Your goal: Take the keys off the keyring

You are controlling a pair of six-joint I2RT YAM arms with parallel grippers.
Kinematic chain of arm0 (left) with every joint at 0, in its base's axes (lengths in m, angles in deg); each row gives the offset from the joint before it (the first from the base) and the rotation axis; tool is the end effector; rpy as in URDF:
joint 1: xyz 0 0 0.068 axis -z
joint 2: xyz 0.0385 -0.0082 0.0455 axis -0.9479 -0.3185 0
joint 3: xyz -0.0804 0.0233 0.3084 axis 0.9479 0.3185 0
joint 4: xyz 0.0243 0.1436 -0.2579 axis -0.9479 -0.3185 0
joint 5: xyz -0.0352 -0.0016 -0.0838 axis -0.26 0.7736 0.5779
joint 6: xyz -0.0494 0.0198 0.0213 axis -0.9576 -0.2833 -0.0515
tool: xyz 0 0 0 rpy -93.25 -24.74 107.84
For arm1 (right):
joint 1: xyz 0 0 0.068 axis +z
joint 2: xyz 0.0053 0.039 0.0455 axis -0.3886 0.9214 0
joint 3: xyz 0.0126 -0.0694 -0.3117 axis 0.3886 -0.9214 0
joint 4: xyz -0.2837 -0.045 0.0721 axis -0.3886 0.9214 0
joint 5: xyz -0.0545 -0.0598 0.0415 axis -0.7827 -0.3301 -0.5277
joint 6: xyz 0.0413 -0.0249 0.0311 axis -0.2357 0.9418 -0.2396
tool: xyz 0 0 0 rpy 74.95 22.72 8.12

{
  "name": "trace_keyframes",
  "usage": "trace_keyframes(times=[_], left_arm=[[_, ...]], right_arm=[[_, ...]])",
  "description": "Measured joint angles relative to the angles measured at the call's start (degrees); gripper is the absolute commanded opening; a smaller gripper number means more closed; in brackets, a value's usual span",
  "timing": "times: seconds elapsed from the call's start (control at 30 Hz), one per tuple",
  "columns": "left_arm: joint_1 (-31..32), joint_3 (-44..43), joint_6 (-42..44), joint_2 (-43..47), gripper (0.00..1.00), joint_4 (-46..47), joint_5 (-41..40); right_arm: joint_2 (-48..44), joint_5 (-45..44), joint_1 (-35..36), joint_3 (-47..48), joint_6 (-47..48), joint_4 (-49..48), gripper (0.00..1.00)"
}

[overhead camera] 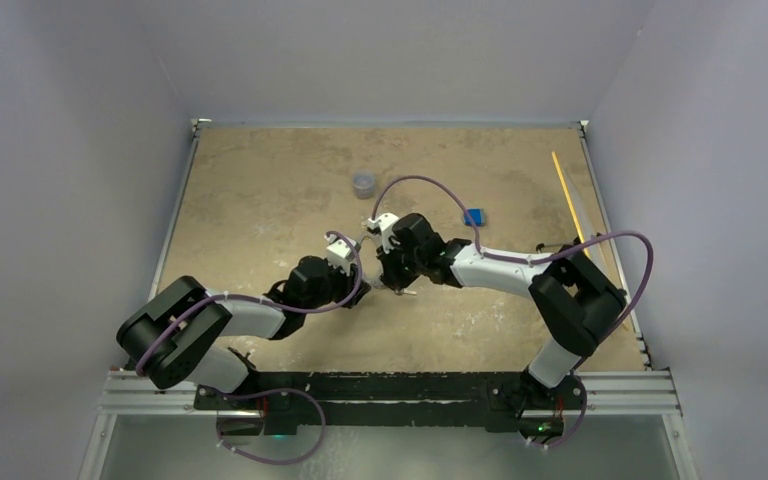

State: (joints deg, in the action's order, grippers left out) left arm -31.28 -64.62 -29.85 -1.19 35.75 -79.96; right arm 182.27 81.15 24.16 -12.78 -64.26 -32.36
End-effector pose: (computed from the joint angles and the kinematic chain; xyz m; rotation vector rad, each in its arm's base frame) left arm 0.1917 -0.1677 0.1423 0.4547 2.0608 -0.7543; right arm 0.2585 0.2851 0.2075 -0.8576 2.2009 0.6358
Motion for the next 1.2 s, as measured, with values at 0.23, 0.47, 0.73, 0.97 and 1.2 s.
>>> trace_keyframes(times=[0.23,0.47,0.73,0.97,1.2], left_arm=[[0.00,0.00,0.39,-0.13,0.28,0.04,-0.02],[0.00,-0.22,0.44,-0.13,0.28,0.00,0.02],[0.00,-1.33,0.50,-0.13,0.30,0.02,0.90],[0.00,-3.63,2.51,-1.57,0.32,0.00,4.07],[0.00,-5.92,5.90,-3.48,0.33,-0.04,9.14]], right_arm=[[0.72,5.75,-3.72,-0.07,-0.02,0.17,0.00],[0.98,10.23,-6.67,-1.55,-0.17,-0.48,0.00],[0.96,13.09,-7.23,-4.17,-0.20,-1.97,0.00],[0.42,14.27,-7.23,-6.08,-0.17,-3.30,0.00],[0.39,14.51,-7.23,-6.19,-0.17,-3.50,0.00]])
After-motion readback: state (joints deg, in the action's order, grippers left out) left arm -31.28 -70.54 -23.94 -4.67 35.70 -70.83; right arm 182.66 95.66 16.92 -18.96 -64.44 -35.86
